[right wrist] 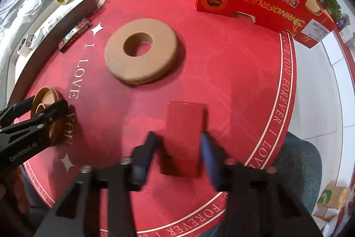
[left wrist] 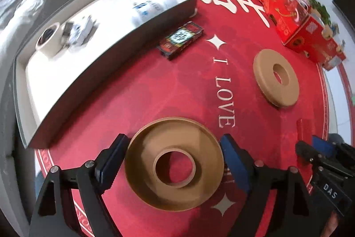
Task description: Organize rigid objects
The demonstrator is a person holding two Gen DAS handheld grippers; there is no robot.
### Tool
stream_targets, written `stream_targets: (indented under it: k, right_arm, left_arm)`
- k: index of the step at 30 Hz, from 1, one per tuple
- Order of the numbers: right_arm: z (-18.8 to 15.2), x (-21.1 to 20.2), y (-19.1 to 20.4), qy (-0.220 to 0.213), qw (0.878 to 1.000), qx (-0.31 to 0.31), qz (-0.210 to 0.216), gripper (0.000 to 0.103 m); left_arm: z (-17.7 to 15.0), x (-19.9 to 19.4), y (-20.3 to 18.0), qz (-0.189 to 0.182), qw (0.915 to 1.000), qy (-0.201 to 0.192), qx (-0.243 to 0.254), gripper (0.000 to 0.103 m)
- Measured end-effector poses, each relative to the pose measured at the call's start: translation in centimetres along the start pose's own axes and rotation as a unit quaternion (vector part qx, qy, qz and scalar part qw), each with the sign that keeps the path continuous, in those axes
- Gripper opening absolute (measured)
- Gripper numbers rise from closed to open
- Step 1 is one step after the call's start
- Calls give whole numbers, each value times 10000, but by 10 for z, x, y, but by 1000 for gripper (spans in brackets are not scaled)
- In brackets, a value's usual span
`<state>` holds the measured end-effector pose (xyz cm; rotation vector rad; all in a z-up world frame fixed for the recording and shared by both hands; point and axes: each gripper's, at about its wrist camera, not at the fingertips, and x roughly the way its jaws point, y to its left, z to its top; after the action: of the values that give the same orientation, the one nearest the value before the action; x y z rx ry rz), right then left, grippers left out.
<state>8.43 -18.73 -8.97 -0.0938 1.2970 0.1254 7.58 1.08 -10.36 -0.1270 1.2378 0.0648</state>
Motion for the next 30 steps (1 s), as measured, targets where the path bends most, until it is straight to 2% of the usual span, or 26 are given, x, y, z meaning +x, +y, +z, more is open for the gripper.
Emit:
stream_targets:
  k: [4,7,10,14,18,22,25,27,29,30]
  right_arm:
    - [-2,-1,0,-19,10000,25,-1,37]
    - [-5,-2,0,-22,9999,98,72,37]
    - [-9,-3,-18,-44,9974,497,529,37]
    - [-19,-3,-53,29,9851,1257,1175,37]
    - [-25,-5,-63,24,9816,1426,1268,37]
    - [-22,-6,-56,52,9855,1303,1087,37]
    - [-12,-3,-41,112,9937,888,674,37]
    - [-8,-1,-23,161,9986,459,213,37]
    - [-8,0,-11,152,9997,187,-46,37]
    - [-7,1,-9,145,9998,153,-18,37]
  left_arm:
    - [-12,-3,9,308,9995,-17,-40,86]
    - [-21,-6,11,341,9994,-82,-73,87]
    - [-25,-8,13,349,9993,-142,-59,87]
    - [-25,-7,11,356,9991,-199,-71,87]
    - [-30,-10,13,356,9990,-249,-71,88]
    - [-31,-11,13,371,9989,-286,-61,88]
    - [-31,-10,12,372,9988,-302,-57,88]
    - [-31,-10,11,373,9988,-299,-59,88]
    - [-32,-11,12,344,9990,-294,-52,87]
    - [-31,-11,11,342,9990,-287,-56,87]
